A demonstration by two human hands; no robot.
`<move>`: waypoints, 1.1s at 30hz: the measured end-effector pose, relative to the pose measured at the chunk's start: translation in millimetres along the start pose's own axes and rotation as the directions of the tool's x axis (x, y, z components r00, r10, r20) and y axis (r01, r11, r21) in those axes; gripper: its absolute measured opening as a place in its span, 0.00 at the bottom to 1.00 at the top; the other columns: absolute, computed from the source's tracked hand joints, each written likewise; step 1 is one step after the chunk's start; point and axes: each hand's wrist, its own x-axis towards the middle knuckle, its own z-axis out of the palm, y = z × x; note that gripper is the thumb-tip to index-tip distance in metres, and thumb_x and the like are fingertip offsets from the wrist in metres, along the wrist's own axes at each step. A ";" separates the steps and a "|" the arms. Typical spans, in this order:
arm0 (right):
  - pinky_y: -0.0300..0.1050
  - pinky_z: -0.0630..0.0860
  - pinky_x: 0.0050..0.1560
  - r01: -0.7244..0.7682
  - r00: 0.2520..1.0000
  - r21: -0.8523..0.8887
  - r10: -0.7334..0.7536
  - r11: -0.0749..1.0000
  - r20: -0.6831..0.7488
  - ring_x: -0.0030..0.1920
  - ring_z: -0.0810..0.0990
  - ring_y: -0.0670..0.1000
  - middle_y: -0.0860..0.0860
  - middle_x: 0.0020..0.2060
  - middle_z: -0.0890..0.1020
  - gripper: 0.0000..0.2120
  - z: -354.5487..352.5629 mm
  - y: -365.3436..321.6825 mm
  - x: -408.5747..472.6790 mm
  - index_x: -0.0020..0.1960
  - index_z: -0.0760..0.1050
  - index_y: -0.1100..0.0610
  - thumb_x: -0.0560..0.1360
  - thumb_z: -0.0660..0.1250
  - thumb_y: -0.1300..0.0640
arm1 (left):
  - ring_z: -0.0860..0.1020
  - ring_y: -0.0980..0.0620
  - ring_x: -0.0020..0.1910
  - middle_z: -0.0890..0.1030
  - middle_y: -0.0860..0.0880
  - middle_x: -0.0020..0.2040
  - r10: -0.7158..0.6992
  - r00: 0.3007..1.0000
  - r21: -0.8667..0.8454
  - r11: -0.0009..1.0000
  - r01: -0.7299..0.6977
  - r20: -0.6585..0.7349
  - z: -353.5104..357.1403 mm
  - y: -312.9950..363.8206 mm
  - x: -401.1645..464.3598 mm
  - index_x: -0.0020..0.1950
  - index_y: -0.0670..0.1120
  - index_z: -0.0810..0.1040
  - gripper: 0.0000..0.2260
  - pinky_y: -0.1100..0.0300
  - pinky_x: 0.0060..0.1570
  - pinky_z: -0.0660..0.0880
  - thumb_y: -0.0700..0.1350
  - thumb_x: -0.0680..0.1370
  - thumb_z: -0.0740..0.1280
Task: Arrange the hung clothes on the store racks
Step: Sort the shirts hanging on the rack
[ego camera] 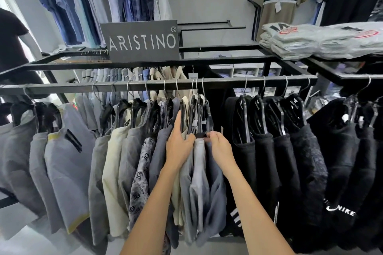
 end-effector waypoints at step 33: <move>0.44 0.77 0.46 -0.268 0.963 0.482 0.226 0.834 0.144 0.42 0.84 0.48 0.50 0.39 0.86 0.11 -3.1 -5.6 -8.5 0.44 0.83 0.55 0.80 0.66 0.53 | 0.79 0.53 0.60 0.82 0.52 0.60 -0.120 0.949 -0.149 0.974 0.169 0.292 -37.9 -12.2 27.3 0.59 0.54 0.82 0.12 0.52 0.61 0.76 0.51 0.83 0.59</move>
